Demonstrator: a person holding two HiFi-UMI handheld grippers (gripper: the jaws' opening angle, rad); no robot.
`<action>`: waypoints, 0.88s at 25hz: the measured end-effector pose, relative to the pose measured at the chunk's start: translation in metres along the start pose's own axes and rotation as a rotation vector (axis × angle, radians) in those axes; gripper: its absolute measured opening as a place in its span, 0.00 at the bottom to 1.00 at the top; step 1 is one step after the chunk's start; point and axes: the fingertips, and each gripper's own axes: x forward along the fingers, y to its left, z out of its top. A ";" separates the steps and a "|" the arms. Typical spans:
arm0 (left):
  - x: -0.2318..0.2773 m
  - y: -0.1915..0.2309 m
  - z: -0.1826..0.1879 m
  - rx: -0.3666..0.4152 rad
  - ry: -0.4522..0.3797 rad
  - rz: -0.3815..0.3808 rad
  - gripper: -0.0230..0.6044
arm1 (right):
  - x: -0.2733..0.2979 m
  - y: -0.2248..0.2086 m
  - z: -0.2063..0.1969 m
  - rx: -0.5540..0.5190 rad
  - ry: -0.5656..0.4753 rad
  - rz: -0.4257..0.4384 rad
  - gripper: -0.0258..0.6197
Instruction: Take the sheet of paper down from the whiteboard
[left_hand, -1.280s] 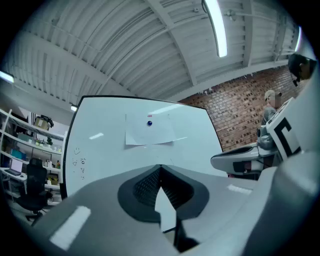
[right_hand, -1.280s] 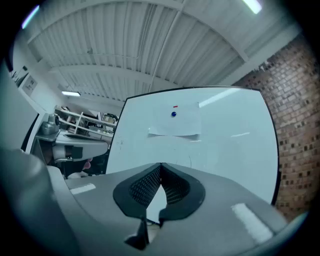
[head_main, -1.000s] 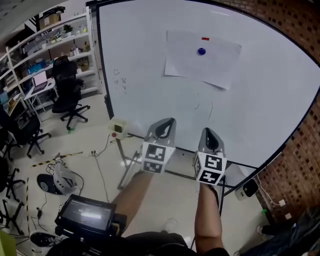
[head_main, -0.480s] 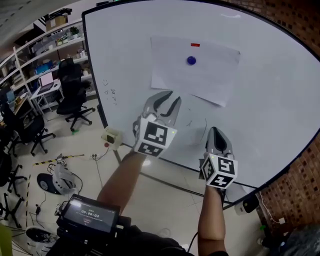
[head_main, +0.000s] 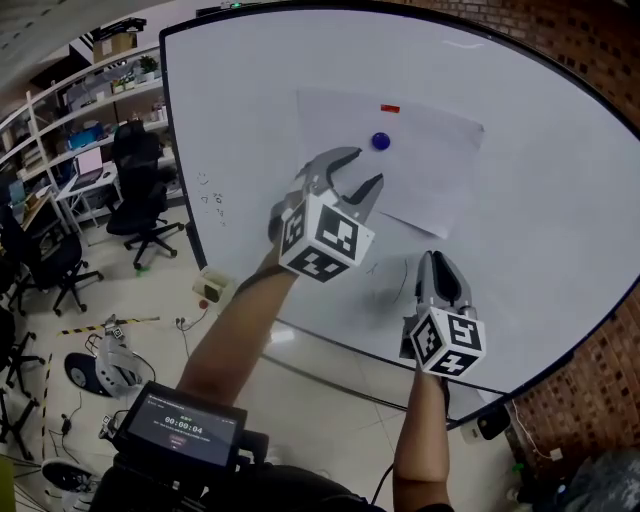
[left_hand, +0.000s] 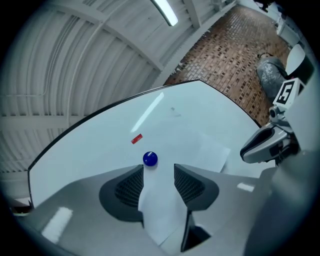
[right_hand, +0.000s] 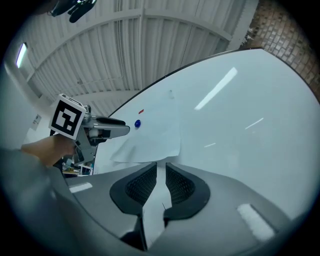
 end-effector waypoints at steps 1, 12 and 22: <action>0.004 0.004 0.000 0.004 0.004 0.005 0.31 | 0.003 -0.001 0.001 0.016 0.000 0.006 0.17; 0.041 0.018 0.008 0.011 0.004 -0.036 0.31 | 0.034 -0.018 0.010 0.273 -0.016 0.113 0.30; 0.040 0.020 0.013 0.016 0.002 -0.032 0.28 | 0.040 -0.016 0.025 0.285 -0.033 0.151 0.31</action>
